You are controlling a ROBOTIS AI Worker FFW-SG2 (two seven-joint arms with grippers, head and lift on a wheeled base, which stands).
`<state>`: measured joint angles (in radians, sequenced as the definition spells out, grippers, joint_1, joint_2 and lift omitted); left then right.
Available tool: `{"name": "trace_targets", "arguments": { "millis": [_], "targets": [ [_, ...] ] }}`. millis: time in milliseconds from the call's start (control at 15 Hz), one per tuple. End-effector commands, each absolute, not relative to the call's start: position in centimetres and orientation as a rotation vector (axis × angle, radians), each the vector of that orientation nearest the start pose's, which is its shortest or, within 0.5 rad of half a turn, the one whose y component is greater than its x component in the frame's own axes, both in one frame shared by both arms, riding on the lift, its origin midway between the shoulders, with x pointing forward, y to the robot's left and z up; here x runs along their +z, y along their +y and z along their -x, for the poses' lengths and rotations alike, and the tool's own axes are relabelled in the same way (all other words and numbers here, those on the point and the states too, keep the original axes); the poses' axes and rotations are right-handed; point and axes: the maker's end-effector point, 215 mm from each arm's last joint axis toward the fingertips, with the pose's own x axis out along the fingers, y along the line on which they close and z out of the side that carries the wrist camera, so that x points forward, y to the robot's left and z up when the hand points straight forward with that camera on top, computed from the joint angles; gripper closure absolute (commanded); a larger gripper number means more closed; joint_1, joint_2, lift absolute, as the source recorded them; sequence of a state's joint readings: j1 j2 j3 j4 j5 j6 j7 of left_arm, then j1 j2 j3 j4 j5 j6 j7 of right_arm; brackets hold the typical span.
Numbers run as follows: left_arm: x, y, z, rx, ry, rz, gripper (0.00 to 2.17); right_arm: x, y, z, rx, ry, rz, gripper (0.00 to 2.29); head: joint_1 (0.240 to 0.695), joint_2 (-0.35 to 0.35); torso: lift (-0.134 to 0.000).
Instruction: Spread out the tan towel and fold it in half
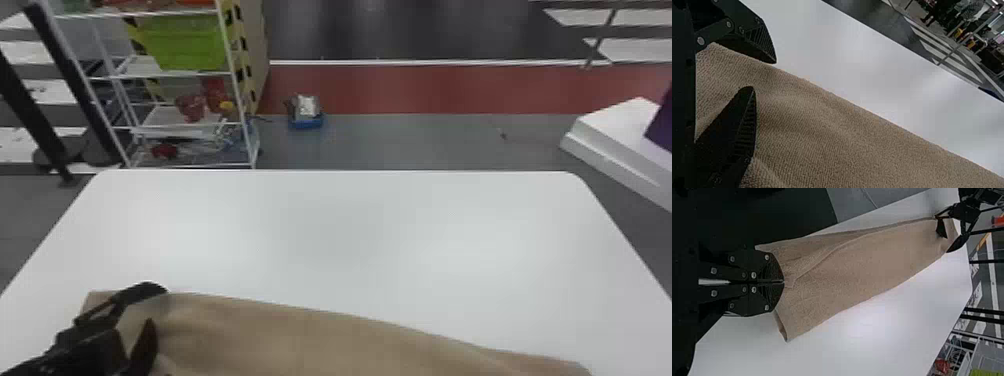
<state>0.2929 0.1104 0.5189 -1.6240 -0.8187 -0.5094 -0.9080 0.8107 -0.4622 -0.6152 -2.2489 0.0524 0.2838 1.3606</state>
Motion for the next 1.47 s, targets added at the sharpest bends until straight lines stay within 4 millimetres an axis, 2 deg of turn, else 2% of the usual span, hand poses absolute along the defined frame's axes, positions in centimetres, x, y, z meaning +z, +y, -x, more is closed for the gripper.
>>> {"name": "trace_targets", "arguments": {
  "millis": [0,67,267,867,933,1000,1200,1400],
  "targets": [
    [-49.4,34.2,-39.6,-0.703,0.42,-0.993,0.39,-39.4,-32.8,-23.2,1.059,0.732,0.454,1.12,0.695,0.01,-0.124],
    [-49.4,34.2,-39.6,-0.703,0.42,-0.993,0.39,-40.2,-32.4,-22.9,1.074,0.74,0.457,1.11,0.695,0.01,-0.124],
    [-49.5,34.1,-39.5,-0.705,0.422,-0.989,0.39,-41.5,-32.7,-22.8,1.08,0.756,0.469,1.12,0.695,0.029,-0.124],
    [-49.5,34.2,-39.5,-0.707,0.424,-0.99,0.39,-43.1,-32.1,-22.2,1.102,0.782,0.478,1.1,0.695,0.04,-0.124],
    [-49.5,34.2,-39.5,-0.707,0.424,-0.99,0.39,-43.2,-32.1,-22.2,1.099,0.783,0.475,1.04,0.695,0.04,-0.124],
    [-49.6,34.1,-39.5,-0.708,0.425,-0.989,0.39,-43.2,-32.0,-22.2,1.094,0.781,0.468,0.84,0.695,0.041,-0.124],
    [-49.5,34.1,-39.4,-0.711,0.425,-0.989,0.39,-42.9,-32.2,-22.5,1.078,0.781,0.463,0.48,0.695,0.041,-0.124],
    [-49.5,34.0,-39.4,-0.716,0.427,-0.989,0.39,-42.9,-32.2,-22.4,1.078,0.782,0.46,0.48,0.695,0.037,-0.124]
  ]
}}
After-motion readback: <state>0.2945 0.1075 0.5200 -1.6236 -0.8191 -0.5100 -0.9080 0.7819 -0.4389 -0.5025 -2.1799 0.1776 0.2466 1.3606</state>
